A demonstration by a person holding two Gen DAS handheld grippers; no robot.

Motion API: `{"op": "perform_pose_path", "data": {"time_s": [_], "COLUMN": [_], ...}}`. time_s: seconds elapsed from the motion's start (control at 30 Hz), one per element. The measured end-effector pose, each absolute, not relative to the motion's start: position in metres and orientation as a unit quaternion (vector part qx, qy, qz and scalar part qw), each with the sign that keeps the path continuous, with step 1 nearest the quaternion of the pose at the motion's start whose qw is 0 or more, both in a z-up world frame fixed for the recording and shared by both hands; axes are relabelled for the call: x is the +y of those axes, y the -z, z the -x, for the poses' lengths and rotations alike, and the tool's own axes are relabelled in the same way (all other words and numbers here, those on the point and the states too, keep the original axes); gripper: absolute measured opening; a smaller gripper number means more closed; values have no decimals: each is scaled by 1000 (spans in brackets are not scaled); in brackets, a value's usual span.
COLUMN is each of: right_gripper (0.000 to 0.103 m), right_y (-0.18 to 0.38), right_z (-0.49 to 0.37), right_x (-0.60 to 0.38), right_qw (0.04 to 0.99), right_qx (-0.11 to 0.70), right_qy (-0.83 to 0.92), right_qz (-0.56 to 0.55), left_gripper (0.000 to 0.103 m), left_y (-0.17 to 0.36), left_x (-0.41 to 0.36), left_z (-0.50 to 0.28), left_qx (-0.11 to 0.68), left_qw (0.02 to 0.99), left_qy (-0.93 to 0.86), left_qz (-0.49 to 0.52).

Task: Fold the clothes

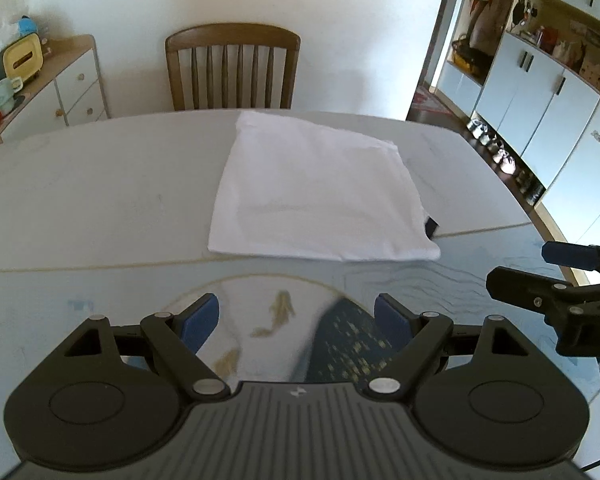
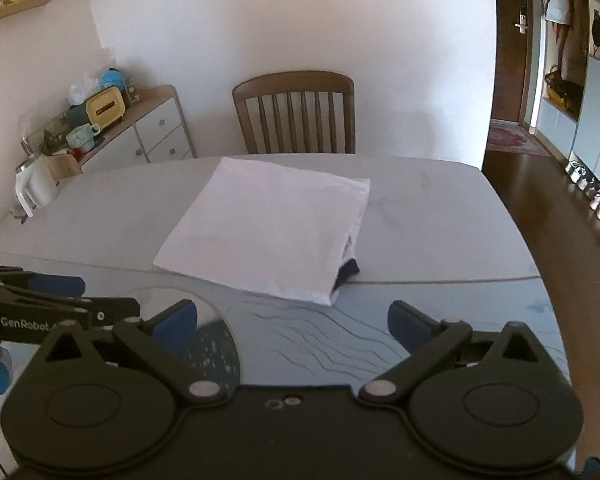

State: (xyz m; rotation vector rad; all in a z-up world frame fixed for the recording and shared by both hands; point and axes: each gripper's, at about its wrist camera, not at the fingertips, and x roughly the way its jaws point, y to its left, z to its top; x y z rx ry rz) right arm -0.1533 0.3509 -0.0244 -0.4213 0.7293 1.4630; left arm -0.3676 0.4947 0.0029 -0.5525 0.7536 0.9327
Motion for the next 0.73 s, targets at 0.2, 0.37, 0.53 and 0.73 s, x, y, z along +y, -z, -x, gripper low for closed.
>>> {"op": "perform_pose_path", "data": {"time_s": [0.2, 0.37, 0.53, 0.73], "right_gripper": [103, 103, 103, 103], "right_y": [19, 15, 15, 17], "right_z": [152, 149, 145, 141], "right_x": [335, 326, 322, 321], "right_qw": [672, 682, 685, 685], "right_qx": [320, 313, 313, 316], "right_qy": [-639, -633, -628, -625], "right_qz": [193, 191, 196, 201], "left_gripper": [85, 85, 85, 85], "left_y": [-14, -17, -17, -17], "left_x": [475, 465, 460, 456], "left_z": [366, 361, 359, 357], "left_qx": [346, 352, 353, 353], "left_qw": [788, 786, 784, 785], "left_qy": [-440, -444, -443, -443], "left_qz": [256, 249, 254, 250]}}
